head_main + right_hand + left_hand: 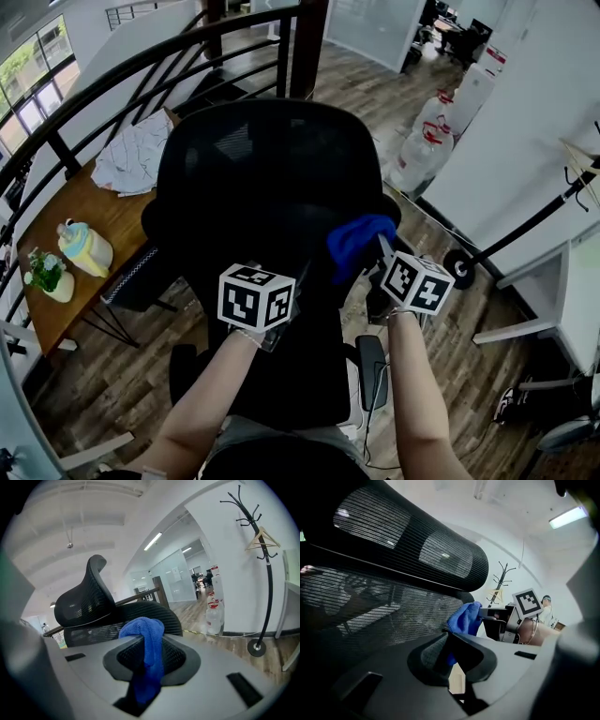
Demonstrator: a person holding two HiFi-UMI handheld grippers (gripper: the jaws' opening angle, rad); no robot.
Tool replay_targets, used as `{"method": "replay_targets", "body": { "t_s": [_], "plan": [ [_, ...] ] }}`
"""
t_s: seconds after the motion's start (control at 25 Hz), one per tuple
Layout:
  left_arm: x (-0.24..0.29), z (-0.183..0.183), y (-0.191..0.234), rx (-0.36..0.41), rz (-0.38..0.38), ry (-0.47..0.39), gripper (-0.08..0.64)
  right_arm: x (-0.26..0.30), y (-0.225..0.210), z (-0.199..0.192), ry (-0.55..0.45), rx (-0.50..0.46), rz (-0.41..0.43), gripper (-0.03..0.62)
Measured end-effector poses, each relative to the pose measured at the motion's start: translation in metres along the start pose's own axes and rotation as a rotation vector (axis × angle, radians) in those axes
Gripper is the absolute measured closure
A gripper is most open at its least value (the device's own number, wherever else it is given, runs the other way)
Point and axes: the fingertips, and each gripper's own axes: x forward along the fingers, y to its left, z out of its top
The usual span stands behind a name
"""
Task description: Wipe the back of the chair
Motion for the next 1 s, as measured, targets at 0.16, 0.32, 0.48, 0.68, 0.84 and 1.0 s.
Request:
{"method": "replay_targets", "body": {
  "t_s": [0.16,0.32,0.48,0.68,0.84,1.0],
  "plan": [
    [-0.002,-0.003,-0.001,-0.009,-0.001,0.004,0.525,-0.010,-0.012,-0.001,-0.015,0.030,-0.043,0.508],
    [-0.010,-0.007,-0.009,-0.022,-0.056,-0.003,0.525,-0.023,-0.016,0.000,-0.034,0.051,-0.062,0.508],
    [-0.022,-0.014,-0.015,-0.003,-0.087,-0.008,0.525,-0.035,-0.007,-0.004,-0.041,0.048,-0.042,0.508],
    [-0.042,-0.024,-0.004,0.029,-0.035,0.005,0.525,-0.039,0.023,-0.017,-0.025,0.051,0.023,0.508],
    [-0.065,-0.031,0.014,-0.014,0.004,-0.012,0.525,-0.034,0.063,-0.031,0.000,0.026,0.096,0.508],
    [-0.091,-0.042,0.042,-0.045,0.082,-0.012,0.525,-0.023,0.106,-0.049,0.036,0.009,0.166,0.508]
  ]
}}
